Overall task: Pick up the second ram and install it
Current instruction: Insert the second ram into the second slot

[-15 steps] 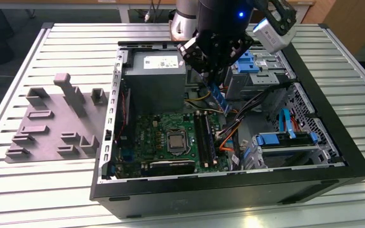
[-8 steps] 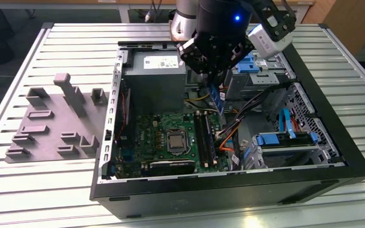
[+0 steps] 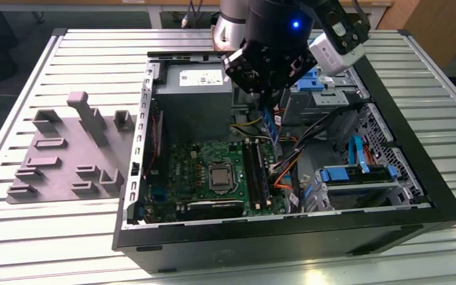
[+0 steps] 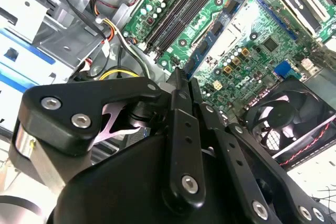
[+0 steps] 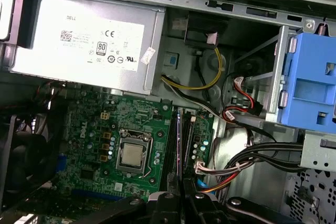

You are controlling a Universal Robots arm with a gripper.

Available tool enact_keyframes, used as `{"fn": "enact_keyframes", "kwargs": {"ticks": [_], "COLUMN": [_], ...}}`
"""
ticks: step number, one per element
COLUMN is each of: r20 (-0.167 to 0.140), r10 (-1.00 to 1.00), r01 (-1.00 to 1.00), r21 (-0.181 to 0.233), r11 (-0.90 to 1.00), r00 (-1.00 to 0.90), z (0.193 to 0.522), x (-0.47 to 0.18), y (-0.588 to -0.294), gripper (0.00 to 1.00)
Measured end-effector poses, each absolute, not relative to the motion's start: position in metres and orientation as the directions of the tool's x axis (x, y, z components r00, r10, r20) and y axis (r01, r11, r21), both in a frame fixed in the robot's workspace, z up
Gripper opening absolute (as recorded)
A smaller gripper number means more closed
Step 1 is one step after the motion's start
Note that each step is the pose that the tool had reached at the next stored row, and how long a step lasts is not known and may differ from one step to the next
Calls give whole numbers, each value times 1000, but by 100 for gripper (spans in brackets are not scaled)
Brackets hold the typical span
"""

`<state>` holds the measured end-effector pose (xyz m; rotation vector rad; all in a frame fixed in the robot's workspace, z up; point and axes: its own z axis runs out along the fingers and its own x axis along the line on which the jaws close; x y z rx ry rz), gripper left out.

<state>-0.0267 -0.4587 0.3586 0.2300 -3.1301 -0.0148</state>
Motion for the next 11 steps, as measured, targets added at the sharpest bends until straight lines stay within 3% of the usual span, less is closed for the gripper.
{"fn": "enact_keyframes", "kwargs": {"ticks": [11], "r20": [3], "r10": [-70], "r01": [-70], "r21": [10], "r11": [998], "r00": [-998], "z": [348], "x": [-27], "y": [-459], "gripper": [14]}}
